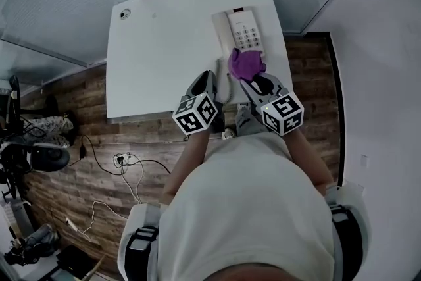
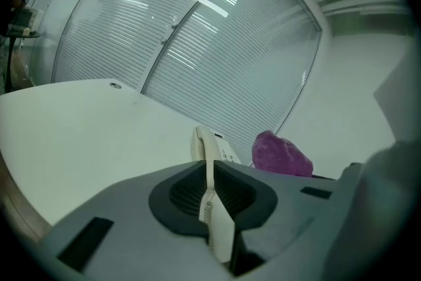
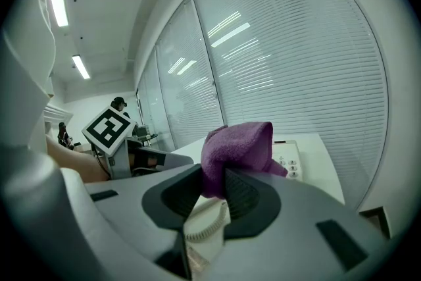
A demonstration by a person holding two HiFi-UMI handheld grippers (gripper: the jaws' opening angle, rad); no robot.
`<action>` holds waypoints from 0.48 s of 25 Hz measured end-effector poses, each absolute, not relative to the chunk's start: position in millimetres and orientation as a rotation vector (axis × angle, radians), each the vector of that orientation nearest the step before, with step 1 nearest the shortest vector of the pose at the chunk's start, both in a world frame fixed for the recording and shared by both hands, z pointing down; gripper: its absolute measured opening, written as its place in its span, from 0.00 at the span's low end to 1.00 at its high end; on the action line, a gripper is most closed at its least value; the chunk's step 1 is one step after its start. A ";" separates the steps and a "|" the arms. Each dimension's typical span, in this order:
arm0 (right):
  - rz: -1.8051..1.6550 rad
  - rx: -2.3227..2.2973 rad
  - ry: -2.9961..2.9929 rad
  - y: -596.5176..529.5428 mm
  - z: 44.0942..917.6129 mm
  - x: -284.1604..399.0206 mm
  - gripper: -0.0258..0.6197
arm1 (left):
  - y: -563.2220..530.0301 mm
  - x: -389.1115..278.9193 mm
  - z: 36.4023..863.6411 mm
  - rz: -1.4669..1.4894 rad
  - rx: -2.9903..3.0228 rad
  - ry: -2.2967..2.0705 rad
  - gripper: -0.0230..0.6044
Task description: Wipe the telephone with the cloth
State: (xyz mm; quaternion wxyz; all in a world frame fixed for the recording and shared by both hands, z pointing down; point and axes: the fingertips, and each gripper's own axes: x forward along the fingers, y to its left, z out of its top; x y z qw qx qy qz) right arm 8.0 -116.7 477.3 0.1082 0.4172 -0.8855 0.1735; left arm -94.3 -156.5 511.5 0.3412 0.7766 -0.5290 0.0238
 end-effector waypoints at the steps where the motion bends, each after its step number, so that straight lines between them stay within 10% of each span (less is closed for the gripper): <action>1: 0.510 1.229 -2.605 -112.4 477.4 7.4 0.20 | -151.5 -95.1 511.4 0.073 2.029 -1.375 0.11; 12: 0.505 1.238 -2.619 -78.3 480.2 -2.6 0.20 | -102.8 -87.4 516.1 0.164 2.113 -1.259 0.09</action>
